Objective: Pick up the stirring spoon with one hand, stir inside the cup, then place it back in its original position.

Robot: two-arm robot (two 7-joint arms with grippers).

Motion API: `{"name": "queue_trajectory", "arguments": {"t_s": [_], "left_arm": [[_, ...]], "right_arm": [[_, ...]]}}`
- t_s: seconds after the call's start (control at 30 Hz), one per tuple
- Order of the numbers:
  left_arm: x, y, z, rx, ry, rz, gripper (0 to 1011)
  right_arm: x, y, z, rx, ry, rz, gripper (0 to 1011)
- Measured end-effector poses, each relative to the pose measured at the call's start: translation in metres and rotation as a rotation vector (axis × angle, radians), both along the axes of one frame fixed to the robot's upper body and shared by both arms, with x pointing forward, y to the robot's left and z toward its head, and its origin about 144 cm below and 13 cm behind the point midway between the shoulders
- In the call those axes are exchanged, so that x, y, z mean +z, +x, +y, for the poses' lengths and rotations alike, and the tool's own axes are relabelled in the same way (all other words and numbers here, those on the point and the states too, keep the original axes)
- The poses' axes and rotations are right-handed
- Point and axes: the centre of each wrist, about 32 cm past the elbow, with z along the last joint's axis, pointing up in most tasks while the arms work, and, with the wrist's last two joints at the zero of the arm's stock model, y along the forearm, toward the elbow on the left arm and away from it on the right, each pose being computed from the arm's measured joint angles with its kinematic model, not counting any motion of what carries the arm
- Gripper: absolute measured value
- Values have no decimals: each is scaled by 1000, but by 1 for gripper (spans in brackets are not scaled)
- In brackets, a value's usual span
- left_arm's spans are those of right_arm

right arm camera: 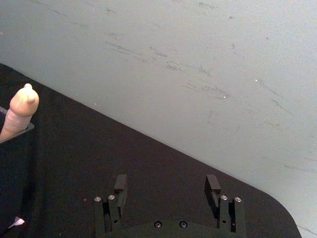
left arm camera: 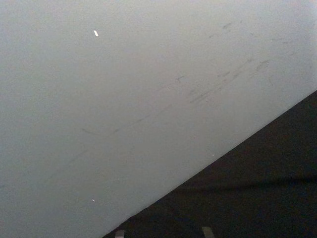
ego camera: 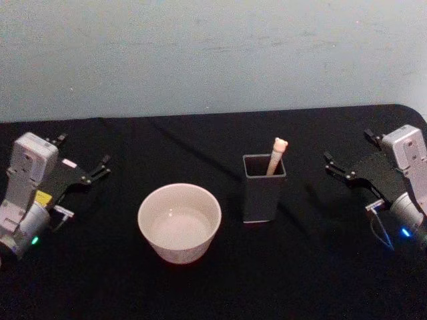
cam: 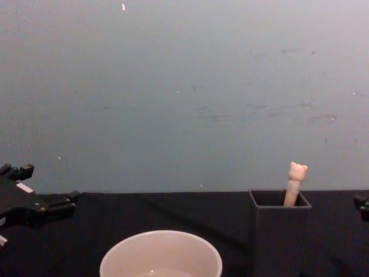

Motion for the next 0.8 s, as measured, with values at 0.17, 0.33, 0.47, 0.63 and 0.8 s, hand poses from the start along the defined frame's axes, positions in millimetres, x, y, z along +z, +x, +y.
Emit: {"name": "queue_trajectory", "arguments": {"t_s": [0.17,0.33,0.47,0.63,0.8], "left_arm": [[0,0,0,0,0,0,1001],[0,0,0,0,0,0,1001],[0,0,0,0,0,0,1001],[0,0,0,0,0,0,1001],[0,0,0,0,0,0,1001]], "right_arm": [[0,0,0,0,0,0,1002],[0,0,0,0,0,0,1003],[0,0,0,0,0,0,1003],[0,0,0,0,0,0,1002],[0,0,0,0,0,0,1003]]}}
